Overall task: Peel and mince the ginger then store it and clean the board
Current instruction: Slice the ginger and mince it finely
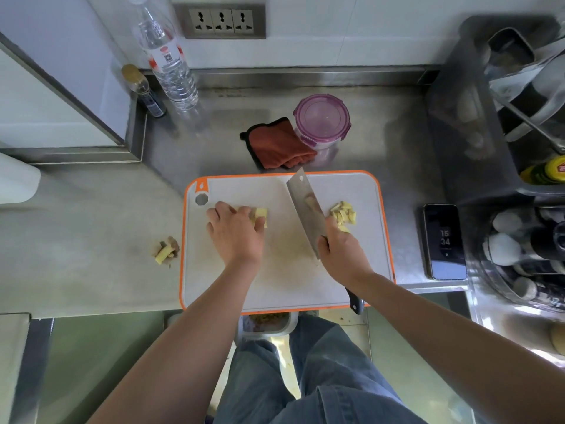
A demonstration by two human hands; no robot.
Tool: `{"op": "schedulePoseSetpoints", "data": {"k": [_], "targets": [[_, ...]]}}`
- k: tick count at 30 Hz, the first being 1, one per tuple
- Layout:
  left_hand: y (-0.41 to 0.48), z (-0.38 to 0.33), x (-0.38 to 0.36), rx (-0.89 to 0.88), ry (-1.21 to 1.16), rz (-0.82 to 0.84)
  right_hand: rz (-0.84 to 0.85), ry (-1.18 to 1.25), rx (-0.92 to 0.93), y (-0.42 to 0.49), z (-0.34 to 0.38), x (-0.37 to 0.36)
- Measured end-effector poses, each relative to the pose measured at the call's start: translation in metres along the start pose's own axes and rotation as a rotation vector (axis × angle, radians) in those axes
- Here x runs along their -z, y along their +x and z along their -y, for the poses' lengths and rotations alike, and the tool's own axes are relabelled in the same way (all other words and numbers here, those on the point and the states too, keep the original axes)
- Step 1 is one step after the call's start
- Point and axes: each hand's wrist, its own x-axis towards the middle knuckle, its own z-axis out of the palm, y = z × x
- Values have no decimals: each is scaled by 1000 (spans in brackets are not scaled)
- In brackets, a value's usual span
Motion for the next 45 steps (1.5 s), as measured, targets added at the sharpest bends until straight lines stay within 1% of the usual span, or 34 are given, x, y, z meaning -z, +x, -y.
{"op": "schedulePoseSetpoints", "data": {"k": [8,10,12,14,16,18,19,20,24,26,35,41,45], "targets": [[4,-4,0,-115,0,48,-17,-46,-21,2,0,-4],[4,-1,0,-159,-59,55,-9,-45,-21,3,0,-3],[4,0,0,-192,-226,84,-8,-41,-14,4,0,1],[2,-5,1,-192,-429,195,-9,-27,-7,3,1,5],[-4,-11,-1,-211,-522,362,-27,0,-14,1,1,10],[-13,-14,-6,-265,-439,518,-46,2,-31,-2,0,15],[-18,-14,-9,-289,-381,549,-49,-11,-34,-3,0,17],[-22,-14,-10,-308,-344,538,-47,-23,-31,-5,-1,19],[-34,-9,-6,-363,-230,307,-25,-23,-24,-13,-4,21],[-41,-7,-4,-384,-185,264,-27,-17,-23,-17,-4,20],[-56,-13,-9,-453,-82,234,22,-18,-16,-28,-6,12],[-52,-13,-10,-367,-126,238,34,-3,-17,-26,-6,14],[-39,-1,-3,-311,-124,177,34,26,-14,-22,-3,15]]}}
